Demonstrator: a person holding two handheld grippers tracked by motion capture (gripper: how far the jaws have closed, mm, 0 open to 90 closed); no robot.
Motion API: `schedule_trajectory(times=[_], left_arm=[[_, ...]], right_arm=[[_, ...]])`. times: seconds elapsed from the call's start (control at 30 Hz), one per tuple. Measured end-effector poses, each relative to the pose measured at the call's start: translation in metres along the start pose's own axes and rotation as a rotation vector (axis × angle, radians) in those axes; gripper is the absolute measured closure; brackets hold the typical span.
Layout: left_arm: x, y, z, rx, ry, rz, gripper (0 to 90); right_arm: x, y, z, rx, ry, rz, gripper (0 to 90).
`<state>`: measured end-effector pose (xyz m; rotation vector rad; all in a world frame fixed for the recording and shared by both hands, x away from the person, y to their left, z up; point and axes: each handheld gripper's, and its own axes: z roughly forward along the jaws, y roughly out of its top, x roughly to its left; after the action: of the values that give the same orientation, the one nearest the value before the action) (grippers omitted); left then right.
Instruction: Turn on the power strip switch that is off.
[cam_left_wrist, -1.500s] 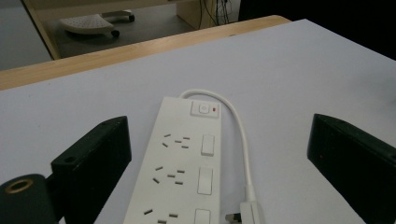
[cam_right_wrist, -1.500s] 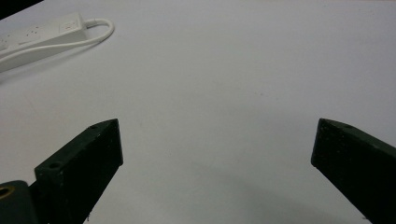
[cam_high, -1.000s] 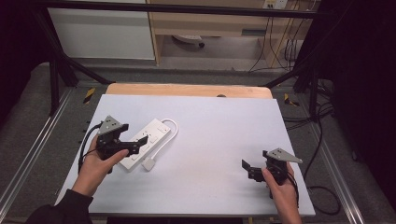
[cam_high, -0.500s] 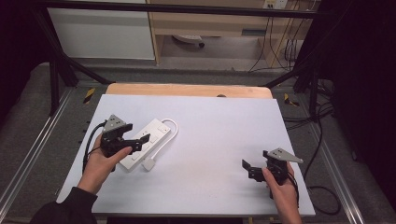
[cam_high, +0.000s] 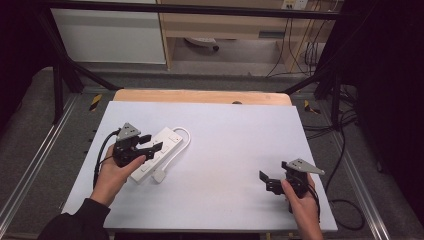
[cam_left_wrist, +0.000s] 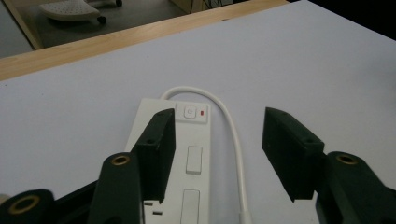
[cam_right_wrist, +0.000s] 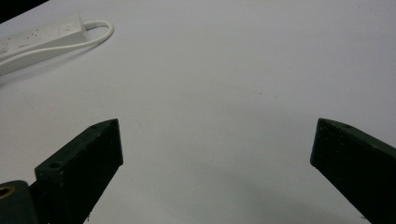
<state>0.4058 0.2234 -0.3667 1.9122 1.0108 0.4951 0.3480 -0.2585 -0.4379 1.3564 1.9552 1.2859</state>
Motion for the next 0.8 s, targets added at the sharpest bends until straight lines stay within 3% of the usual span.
schedule_trajectory(times=[0.1,0.3,0.33,0.6,0.8], left_arm=[[0.0,-0.001,0.004,0.019,-0.009,-0.001,58.8],[0.004,-0.002,0.01,0.032,-0.031,-0.021,70.2],[0.004,-0.003,0.01,0.033,-0.037,-0.019,76.3],[0.008,-0.011,0.016,0.058,-0.07,-0.022,86.1],[0.013,-0.021,0.022,0.089,-0.062,-0.028,88.5]], right_arm=[[0.001,0.0,0.0,0.004,0.0,0.0,2.9],[0.0,0.0,0.001,0.005,0.001,-0.001,2.9],[0.0,0.0,0.001,0.005,0.002,0.001,2.9],[0.001,0.0,0.001,0.012,0.006,-0.006,2.9],[0.002,-0.001,0.002,0.017,0.007,-0.006,2.9]])
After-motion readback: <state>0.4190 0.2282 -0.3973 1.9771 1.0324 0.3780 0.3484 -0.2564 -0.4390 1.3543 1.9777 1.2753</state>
